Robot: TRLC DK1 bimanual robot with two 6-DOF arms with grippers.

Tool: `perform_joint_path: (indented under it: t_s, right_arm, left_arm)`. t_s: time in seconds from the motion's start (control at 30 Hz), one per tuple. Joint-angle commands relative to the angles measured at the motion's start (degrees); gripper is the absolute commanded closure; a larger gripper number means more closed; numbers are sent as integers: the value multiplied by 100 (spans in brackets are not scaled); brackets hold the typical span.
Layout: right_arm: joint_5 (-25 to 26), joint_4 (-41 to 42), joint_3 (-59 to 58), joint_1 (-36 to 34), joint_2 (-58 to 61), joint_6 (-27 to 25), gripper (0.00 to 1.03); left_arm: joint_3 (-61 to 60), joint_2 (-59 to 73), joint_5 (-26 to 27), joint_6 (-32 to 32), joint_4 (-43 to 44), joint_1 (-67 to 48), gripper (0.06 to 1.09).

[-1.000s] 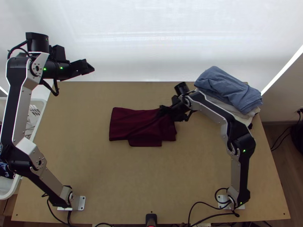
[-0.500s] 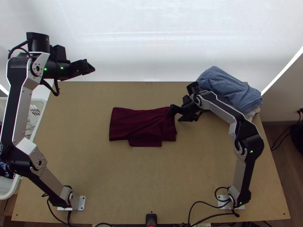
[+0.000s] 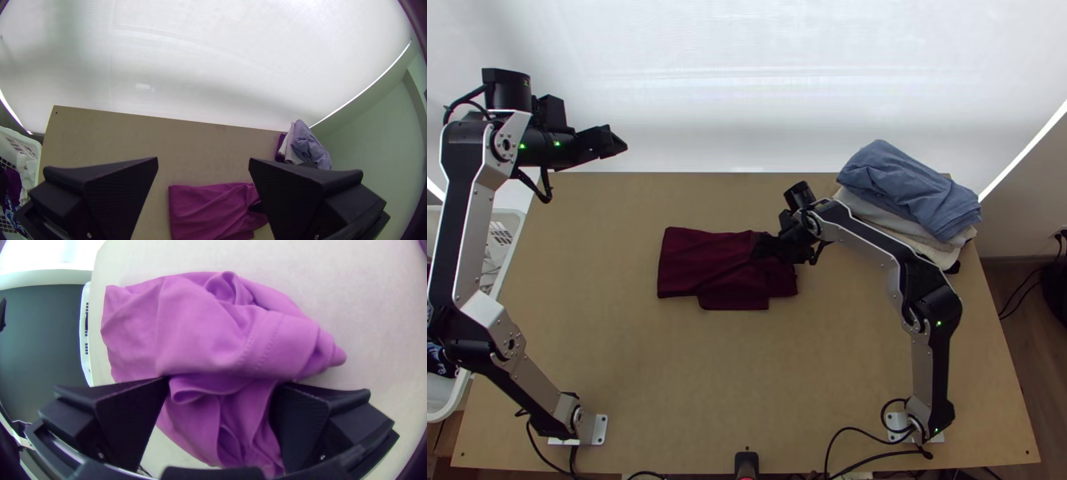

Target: Fold the t-shirt

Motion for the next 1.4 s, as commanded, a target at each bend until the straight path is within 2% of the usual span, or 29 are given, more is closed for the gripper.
perform_joint_path:
  t_s: [0.0, 0.07, 0.4, 0.7, 1.0, 1.2, 1.37]
  right_arm:
    - [21, 154, 68, -5, 222, 267, 60]
    - [21, 242, 68, -84, 152, 408, 101]
    - [-234, 224, 314, -506, -1202, 601, 100]
    - [-269, 260, 1290, -1025, -1984, 961, 100]
    - [-260, 804, 2731, -2229, -1721, 1919, 100]
    - [-339, 822, 4120, -2756, -1017, 2042, 100]
    - [-682, 1191, 4208, -2871, -859, 2051, 100]
  left_arm:
    - [174, -221, 34, 76, -77, 62, 9]
    - [174, -221, 34, 76, -69, 62, 9]
    - [183, -221, 43, 76, -60, 36, 9]
    - [191, -230, 43, 58, -42, 10, 9]
    - [191, -274, 43, 58, -60, 45, 9]
    - [191, -291, 43, 58, -69, 54, 9]
    - [191, -309, 43, 58, -77, 54, 9]
